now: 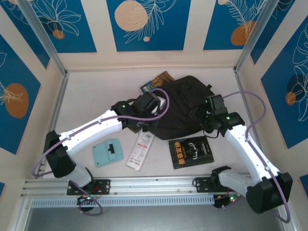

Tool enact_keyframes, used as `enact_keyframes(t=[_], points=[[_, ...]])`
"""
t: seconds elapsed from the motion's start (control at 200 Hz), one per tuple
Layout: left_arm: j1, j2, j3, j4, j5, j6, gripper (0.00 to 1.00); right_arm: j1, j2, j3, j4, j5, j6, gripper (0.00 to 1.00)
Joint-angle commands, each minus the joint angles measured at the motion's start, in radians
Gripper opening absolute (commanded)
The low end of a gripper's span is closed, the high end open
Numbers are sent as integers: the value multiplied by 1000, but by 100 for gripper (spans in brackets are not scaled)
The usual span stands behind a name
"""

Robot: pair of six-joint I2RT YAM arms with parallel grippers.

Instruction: Pack books, pencil case, and school supplies into a backpack

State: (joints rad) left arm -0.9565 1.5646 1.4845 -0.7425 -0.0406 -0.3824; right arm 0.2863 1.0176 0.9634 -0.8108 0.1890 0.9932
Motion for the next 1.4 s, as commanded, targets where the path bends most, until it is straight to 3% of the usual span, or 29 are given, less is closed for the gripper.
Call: enact_keyframes(t=[0.0,0.135,0.225,0.34,0.525,0.605,0.685,0.775,0.99,1.18,1.395], points=[[-39,17,80,-9,72,11,0,12,-64,7,-141,-51,152,64],[-91,45,131,-23,96,12,0,14,-111,-56,-109,-162,260,58],[-117,54,145,-29,104,13,0,27,-137,-125,-20,-258,346,65],[-123,44,121,-27,107,7,0,63,-145,-197,78,-285,429,69],[-122,10,22,25,92,-6,0,68,-107,-277,205,-308,485,67],[-117,-3,-24,60,89,-21,0,65,-86,-314,242,-322,508,59],[-112,-8,-57,85,93,-37,0,67,-65,-334,242,-317,522,40],[-105,-12,-84,101,90,-48,0,68,-59,-336,218,-284,511,26],[-88,-20,-105,73,5,-24,0,69,-51,-328,159,-211,454,0],[-85,-14,-89,-4,-128,39,0,97,-42,-304,115,-142,400,0],[-84,-11,-81,-53,-197,78,0,117,-16,-270,75,-78,336,0]])
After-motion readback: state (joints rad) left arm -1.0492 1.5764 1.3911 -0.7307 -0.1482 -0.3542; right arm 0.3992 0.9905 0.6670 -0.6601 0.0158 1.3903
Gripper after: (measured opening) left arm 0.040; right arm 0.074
